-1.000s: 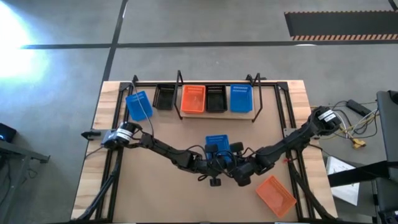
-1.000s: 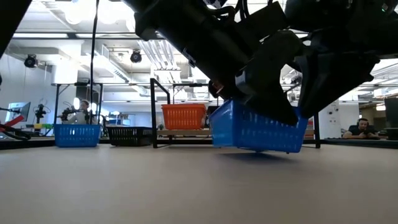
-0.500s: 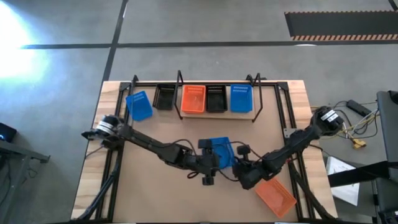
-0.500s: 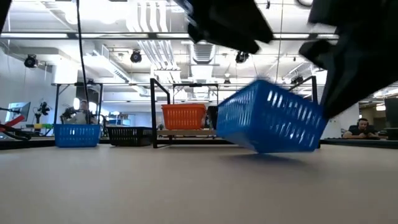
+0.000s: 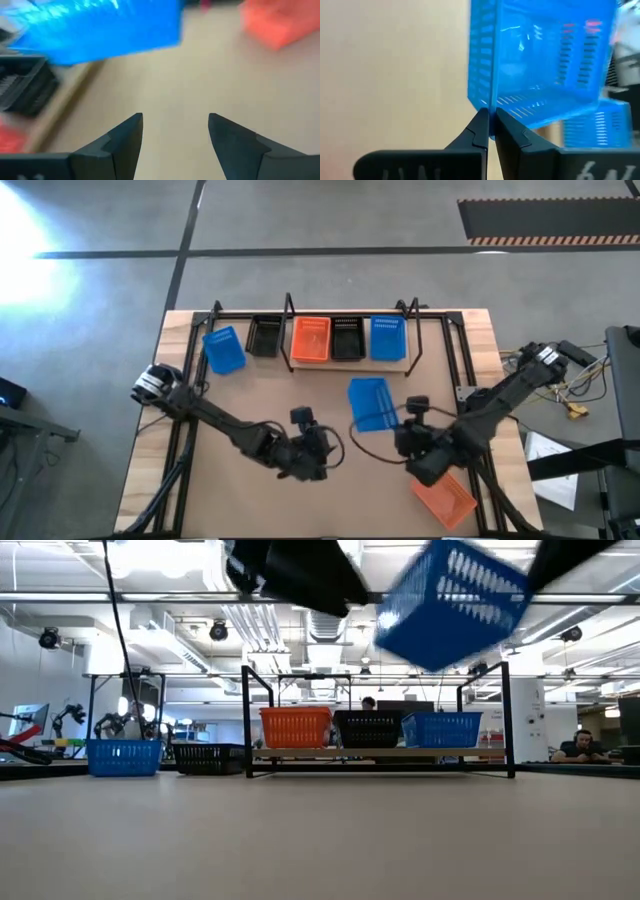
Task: Stack baskets on shelf by color
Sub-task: Stack the bottom blue bin on the blue bin on the shelf
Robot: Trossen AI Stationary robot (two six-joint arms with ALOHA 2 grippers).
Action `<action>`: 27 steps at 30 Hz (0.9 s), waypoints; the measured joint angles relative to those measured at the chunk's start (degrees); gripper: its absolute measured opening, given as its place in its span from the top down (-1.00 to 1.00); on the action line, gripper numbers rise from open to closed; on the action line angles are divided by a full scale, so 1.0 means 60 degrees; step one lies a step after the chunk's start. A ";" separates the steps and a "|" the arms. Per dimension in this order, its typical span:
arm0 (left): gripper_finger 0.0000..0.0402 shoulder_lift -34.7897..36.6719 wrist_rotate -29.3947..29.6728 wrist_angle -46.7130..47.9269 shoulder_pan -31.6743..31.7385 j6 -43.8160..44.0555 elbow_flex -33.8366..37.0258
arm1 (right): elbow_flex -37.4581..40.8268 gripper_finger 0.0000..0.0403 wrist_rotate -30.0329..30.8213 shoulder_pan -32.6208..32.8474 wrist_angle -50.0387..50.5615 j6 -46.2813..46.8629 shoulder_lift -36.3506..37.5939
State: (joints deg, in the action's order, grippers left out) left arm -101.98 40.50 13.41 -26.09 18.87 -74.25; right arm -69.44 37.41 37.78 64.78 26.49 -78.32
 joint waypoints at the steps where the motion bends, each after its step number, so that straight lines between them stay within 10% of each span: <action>1: -0.05 -0.0007 -0.0015 -0.0035 -0.0010 0.0170 0.0066 | -0.0347 0.96 0.0165 -0.0083 0.0556 0.0079 -0.0064; 11: -0.05 -0.0018 0.1276 0.0072 -0.0367 0.0874 0.0637 | -0.2268 0.96 0.1190 -0.1777 0.2915 -0.0905 0.0387; 27: -0.05 0.0132 0.2245 0.0095 -0.0845 0.1010 0.0629 | -0.0216 0.96 -0.0467 -0.7095 0.0794 -0.5744 0.1505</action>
State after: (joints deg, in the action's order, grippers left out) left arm -101.19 53.97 13.98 -31.16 24.93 -70.48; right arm -70.74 34.60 -4.79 69.54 -7.98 -69.29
